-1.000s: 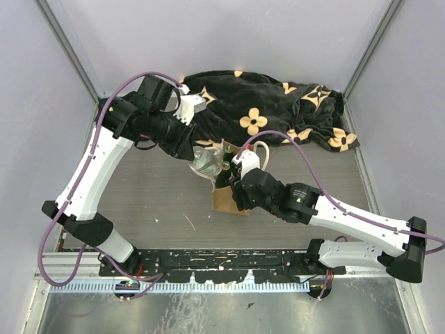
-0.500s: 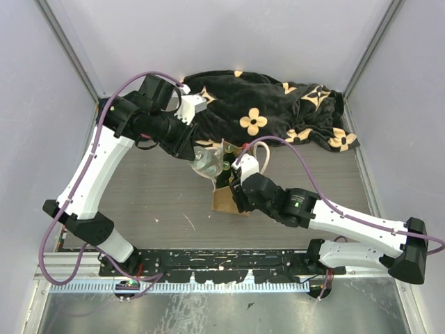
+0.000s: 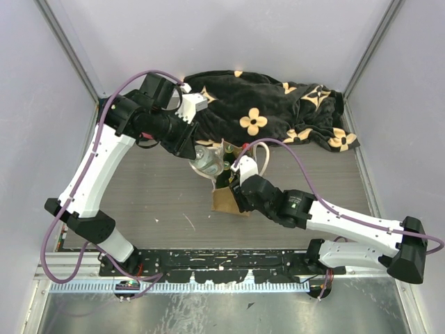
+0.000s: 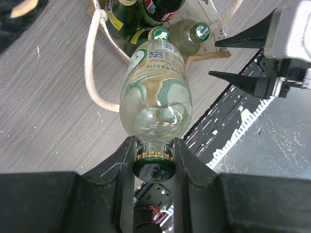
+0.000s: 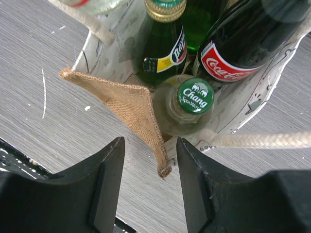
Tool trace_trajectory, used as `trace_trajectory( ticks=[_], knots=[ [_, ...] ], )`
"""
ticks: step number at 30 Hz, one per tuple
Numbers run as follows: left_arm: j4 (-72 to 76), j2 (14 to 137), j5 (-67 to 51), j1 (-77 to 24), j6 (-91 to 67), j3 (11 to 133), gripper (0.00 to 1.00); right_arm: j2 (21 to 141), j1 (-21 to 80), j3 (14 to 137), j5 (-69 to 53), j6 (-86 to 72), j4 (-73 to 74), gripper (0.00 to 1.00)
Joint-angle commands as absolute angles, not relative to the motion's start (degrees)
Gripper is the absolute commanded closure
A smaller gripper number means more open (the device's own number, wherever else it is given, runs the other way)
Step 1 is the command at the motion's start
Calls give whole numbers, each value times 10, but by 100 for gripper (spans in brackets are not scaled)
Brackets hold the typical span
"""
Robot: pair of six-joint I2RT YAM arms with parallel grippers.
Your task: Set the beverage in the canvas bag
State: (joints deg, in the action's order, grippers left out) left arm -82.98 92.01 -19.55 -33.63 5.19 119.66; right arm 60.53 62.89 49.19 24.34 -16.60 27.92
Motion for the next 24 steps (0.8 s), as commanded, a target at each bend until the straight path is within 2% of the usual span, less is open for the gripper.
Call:
trace_trajectory(
  ticks=[1,7,8,12,15,24],
  knots=[
    [-807,911,-235,-335,40,1229,100,604,626,466,243,-154,228,48],
    [-807,912,-234,-335,42,1227,100,592,625,450,238,-145,218,54],
    [-808,911,-234,-335,42,1226,100,588,625,447,235,-143,216,57],
    [-805,912,-236,-335,41,1223,100,571,624,446,219,-134,210,79],
    [-805,915,-242,-336,41,1222,100,567,625,447,202,-124,212,87],
    [-818,934,-249,-351,42,1249,100,569,625,445,138,-101,214,95]
  ],
)
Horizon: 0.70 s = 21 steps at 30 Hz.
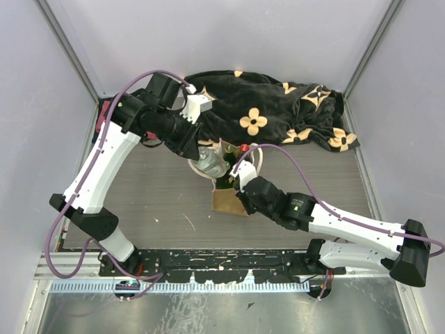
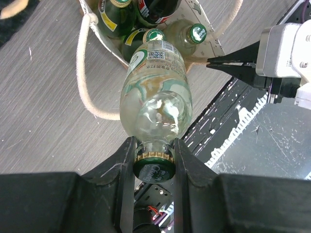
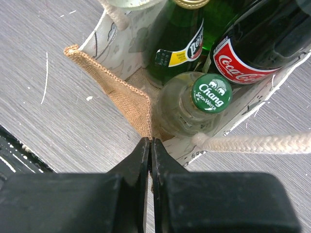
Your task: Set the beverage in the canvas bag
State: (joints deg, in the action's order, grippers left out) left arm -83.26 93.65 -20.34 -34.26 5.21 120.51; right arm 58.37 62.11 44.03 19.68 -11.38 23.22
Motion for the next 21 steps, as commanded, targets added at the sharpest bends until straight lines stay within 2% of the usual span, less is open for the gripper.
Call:
trace_trajectory(
  ticks=[1,21],
  knots=[
    [-820,935,-249,-354,43,1250,100,569,625,445,132,-98,213,95],
    [-813,942,-250,-403,44,1200,100,566,625,440,115,-79,220,97]
  ],
)
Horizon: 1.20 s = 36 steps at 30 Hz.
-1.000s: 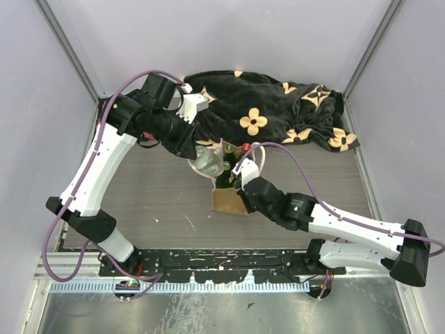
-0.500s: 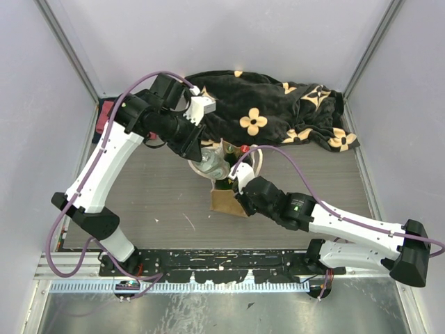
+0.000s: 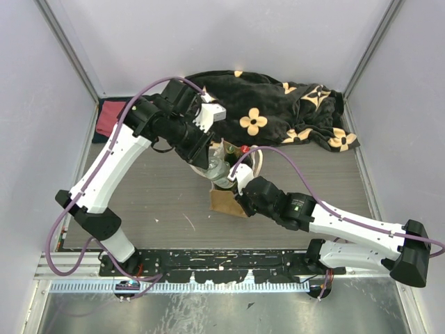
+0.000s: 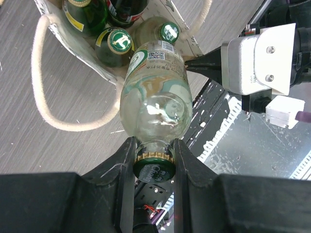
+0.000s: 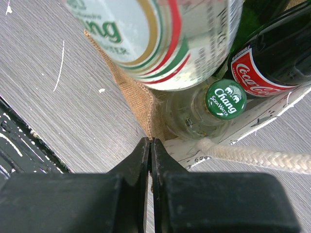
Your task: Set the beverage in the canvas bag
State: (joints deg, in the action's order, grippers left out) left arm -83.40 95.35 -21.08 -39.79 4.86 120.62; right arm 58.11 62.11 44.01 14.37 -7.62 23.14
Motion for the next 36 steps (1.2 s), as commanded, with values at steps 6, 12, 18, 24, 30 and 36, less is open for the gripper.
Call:
trace_trajectory(
  ticks=[6,12,18,24,30,36],
  knots=[
    [-796,940,-237,-404,49,1175,100,571,625,437,114,-81,218,97],
    [-786,954,-229,-405,47,1188,100,571,625,434,114,-81,216,97],
    [-781,971,-216,-405,40,1202,100,560,625,426,114,-83,217,97],
    [-780,976,-200,-405,48,1199,100,553,625,418,115,-86,219,97],
    [-785,980,-184,-405,58,1185,100,548,625,419,140,-94,212,91],
    [-779,982,-173,-418,59,1173,100,531,625,429,162,-99,195,61]
  ],
)
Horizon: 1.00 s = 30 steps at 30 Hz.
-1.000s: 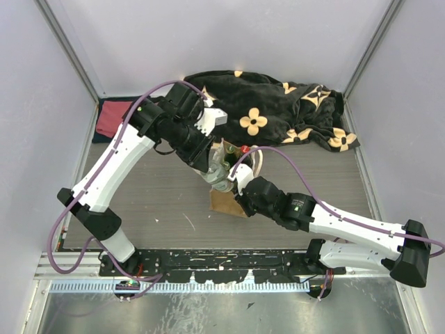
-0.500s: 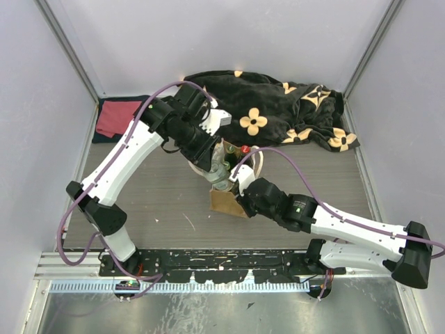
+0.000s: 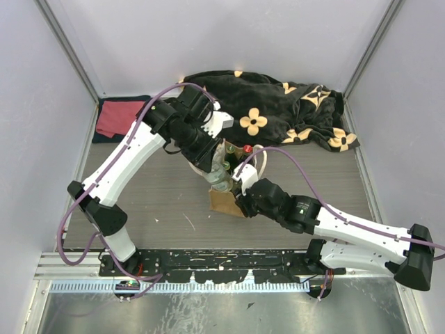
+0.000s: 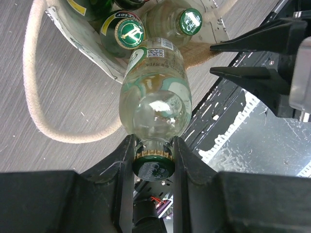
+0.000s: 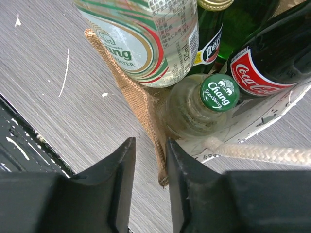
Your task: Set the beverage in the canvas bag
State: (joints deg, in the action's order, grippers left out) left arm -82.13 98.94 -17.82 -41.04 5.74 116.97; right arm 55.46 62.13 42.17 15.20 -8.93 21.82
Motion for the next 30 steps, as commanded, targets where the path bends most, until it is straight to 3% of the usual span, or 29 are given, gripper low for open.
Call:
trace_trajectory(
  ticks=[1,5,10,22,30],
  knots=[
    [-777,983,-171,-421,59,1171,100,529,625,431,165,-99,193,53],
    [-775,989,-164,-427,60,1168,100,510,625,448,179,-104,193,33],
    [-778,995,-156,-431,68,1169,100,460,625,466,226,-115,186,22],
    [-823,1033,-120,-444,87,1216,100,362,625,490,429,-150,220,15],
    [-845,1070,-85,-462,97,1246,100,331,625,481,482,-185,252,14]
  ],
)
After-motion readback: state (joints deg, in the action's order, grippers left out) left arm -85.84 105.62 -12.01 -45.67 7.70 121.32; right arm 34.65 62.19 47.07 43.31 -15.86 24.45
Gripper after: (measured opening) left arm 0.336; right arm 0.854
